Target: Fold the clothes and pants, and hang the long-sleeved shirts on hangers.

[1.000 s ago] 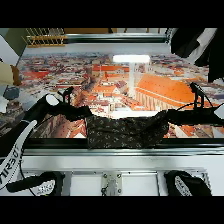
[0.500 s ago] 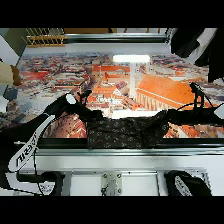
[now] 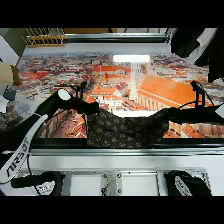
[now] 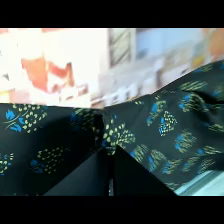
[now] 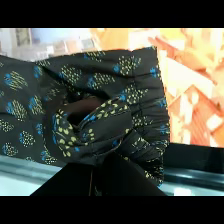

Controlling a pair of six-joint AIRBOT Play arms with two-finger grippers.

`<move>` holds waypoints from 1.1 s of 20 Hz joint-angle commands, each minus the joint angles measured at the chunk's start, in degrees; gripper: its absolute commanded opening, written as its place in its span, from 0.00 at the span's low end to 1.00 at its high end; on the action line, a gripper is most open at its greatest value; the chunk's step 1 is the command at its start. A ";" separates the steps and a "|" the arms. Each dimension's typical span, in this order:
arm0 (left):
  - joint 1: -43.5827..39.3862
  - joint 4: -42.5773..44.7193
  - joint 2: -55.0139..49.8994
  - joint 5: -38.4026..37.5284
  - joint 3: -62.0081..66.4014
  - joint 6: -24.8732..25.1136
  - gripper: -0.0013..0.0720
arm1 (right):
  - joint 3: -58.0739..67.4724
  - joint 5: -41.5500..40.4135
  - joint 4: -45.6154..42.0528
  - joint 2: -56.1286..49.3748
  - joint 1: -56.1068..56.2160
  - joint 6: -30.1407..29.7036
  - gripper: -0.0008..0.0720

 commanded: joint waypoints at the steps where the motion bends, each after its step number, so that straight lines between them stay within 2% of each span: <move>1: 5.01 -0.44 10.78 -4.17 8.17 -0.04 0.03 | 9.18 0.92 0.04 0.00 -0.04 -1.16 0.03; 3: 7.56 -0.33 18.18 -5.22 16.41 -0.02 0.03 | 19.21 1.99 0.83 0.07 -0.04 -1.11 0.03; 7: 10.29 -0.26 31.17 -2.40 26.95 -0.04 0.03 | 34.64 1.86 3.32 2.21 -0.04 -1.14 0.03; 14: 10.84 0.09 45.13 0.79 31.21 -0.09 0.03 | 38.29 4.11 2.54 10.80 -0.04 -0.37 0.03; 18: 10.84 0.02 47.60 4.76 31.17 -1.60 0.03 | 38.29 10.32 -2.71 13.70 -0.04 6.25 0.03; 22: 10.84 0.11 40.02 0.28 31.15 -2.93 0.03 | 37.42 17.49 -3.41 11.69 0.13 16.85 0.03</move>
